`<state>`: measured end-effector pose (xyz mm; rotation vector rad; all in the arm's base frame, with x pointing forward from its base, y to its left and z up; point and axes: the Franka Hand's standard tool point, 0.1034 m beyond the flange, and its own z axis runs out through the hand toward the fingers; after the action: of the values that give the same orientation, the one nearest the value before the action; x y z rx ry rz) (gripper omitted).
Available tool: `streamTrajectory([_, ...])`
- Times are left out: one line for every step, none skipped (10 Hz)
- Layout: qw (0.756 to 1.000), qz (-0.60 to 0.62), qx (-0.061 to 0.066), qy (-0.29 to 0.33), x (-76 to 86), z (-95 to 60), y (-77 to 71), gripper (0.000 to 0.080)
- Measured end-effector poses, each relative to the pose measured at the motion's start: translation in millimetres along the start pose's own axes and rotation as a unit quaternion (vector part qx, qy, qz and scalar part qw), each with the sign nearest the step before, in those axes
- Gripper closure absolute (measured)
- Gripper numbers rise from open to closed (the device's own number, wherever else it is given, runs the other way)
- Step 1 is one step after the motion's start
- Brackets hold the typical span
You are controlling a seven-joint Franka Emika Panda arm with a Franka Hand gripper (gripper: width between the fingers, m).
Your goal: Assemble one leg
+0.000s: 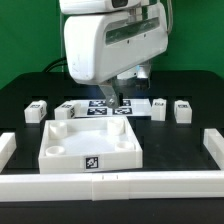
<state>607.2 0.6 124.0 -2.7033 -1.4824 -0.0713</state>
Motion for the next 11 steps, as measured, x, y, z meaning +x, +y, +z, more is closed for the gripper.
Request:
streamTrajectory([1.0, -0.004, 0.0, 0.001, -1.1, -0.1, 0.9, 0.015])
streamTrajectory([1.0, -0.004, 0.0, 0.001, -1.2, -0.1, 0.9, 0.015])
streamTrajectory([1.0, -0.005, 0.0, 0.001, -1.4, -0.1, 1.0, 0.015])
streamTrajectory([1.0, -0.005, 0.0, 0.0, -1.4, 0.1, 0.9, 0.015])
streamTrajectory([1.0, -0.005, 0.0, 0.0, -1.5, 0.1, 0.8, 0.015])
streamTrajectory([1.0, -0.005, 0.0, 0.0, -1.5, 0.1, 0.8, 0.015])
streamTrajectory([1.0, -0.005, 0.0, 0.0, -1.5, 0.2, 0.8, 0.015])
streamTrajectory([1.0, -0.005, 0.0, 0.0, -1.5, 0.2, 0.8, 0.015])
streamTrajectory([1.0, -0.01, 0.0, 0.0, -2.5, -0.3, 0.5, 0.015])
streamTrajectory([1.0, -0.022, -0.001, 0.0, -6.7, -2.3, -1.2, 0.015])
streamTrajectory([0.999, -0.049, -0.005, 0.0, -14.2, -1.4, -4.9, 0.015])
